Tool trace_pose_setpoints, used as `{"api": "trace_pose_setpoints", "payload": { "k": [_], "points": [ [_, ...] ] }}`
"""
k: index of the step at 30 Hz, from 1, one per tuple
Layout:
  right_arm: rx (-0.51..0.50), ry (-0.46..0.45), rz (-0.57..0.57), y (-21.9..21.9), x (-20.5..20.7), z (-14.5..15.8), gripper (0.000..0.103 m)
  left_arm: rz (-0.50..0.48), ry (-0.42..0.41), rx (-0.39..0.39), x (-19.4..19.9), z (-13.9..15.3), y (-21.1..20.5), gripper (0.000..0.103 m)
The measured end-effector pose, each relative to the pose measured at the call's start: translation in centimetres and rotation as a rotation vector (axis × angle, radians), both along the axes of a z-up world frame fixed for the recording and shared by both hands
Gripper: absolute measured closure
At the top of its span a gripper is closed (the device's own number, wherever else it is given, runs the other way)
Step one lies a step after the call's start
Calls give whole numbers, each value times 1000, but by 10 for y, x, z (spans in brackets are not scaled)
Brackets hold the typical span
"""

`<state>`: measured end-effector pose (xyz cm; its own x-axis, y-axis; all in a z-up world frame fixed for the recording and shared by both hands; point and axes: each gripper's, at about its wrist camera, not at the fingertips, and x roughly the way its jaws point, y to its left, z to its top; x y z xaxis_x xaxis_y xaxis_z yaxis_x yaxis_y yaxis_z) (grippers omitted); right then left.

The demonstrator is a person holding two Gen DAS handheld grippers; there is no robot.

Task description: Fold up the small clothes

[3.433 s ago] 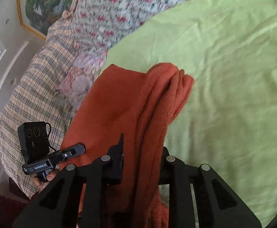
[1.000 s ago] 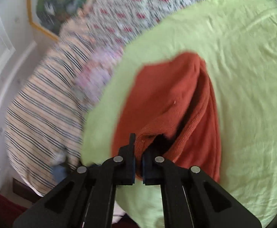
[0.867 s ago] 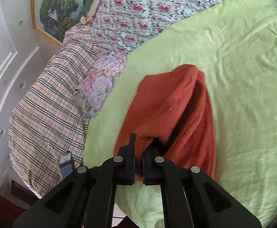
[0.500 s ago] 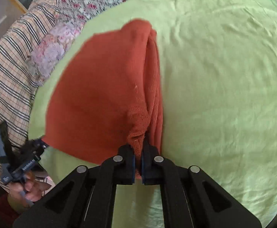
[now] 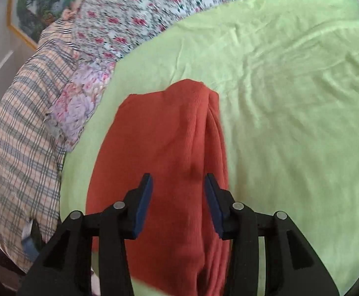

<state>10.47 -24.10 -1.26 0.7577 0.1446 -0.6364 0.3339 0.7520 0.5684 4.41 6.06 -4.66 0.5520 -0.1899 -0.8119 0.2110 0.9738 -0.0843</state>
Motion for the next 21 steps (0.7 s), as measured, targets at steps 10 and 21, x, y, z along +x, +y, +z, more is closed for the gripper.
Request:
{"api": "trace_pose_setpoints", "payload": {
  "k": [10,21],
  "points": [
    [-159,34,-83,3,-16,8,95,15,61,-92,9,-2,8,87],
    [-177,70,-84,-2,-10,-11,95,-101,41,-144,-19,33,18,88]
  ]
}}
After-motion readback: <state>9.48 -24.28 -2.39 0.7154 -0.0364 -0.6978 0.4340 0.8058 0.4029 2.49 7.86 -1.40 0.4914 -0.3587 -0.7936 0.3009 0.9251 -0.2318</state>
